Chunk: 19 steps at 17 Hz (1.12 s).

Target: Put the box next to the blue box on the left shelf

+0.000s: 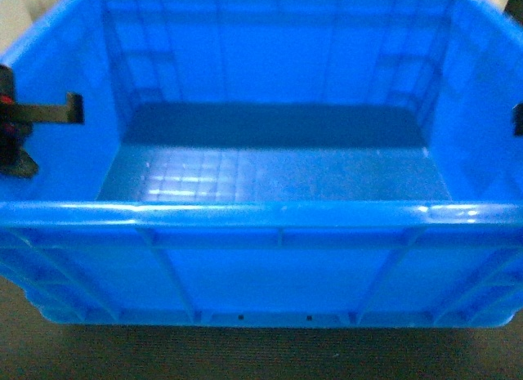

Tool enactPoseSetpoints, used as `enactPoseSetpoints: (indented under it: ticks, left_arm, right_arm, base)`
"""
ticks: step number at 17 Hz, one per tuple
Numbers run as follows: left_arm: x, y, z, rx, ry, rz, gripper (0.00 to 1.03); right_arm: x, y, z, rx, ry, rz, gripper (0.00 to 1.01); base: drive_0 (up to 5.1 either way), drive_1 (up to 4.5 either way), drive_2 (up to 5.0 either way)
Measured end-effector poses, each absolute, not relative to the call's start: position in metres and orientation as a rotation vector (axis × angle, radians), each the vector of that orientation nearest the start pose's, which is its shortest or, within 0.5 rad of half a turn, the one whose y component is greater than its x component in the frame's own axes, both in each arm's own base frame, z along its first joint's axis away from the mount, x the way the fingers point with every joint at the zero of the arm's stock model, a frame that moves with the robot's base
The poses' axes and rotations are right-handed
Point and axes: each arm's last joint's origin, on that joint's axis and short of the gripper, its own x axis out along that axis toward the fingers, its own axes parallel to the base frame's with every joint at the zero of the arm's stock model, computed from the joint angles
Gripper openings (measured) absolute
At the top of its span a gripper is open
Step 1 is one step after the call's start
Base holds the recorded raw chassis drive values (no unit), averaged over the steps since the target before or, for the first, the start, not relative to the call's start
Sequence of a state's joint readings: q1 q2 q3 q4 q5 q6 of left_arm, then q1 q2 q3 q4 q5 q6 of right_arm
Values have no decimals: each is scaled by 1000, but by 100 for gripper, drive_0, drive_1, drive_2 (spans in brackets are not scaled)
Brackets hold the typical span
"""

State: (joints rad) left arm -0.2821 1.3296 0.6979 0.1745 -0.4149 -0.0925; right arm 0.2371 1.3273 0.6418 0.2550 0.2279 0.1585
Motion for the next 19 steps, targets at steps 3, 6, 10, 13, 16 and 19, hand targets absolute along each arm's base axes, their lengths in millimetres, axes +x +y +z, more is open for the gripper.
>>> enactPoseSetpoints:
  ticks: [3,6,10,13,16,19]
  left_arm:
    - [218,-68,245,81,253,166,16]
    - [178,-71,227,124,294,154,16]
    - [130,-74,227,72,253,149,16]
    - [118,-75,232,52,207,166,16]
    - [119,-76,228,59,224,163,16]
    - [119,-76,227,52,224,164,16]
  right_arm:
    - [219,58,228,56,273,-33,10]
    - [170,58,210,11,305,-53,10]
    - [125,51,216,10,238,-61,10]
    - [118,48,226,9,167,-47,10]
    - [118,48,223,-7,183,-48,10]
    - [118,48,223,-8,183,-48,10]
  base:
    - [0,0,0]
    - [0,0,0]
    - [0,0,0]
    - [0,0,0]
    - [0,0,0]
    - [0,0,0]
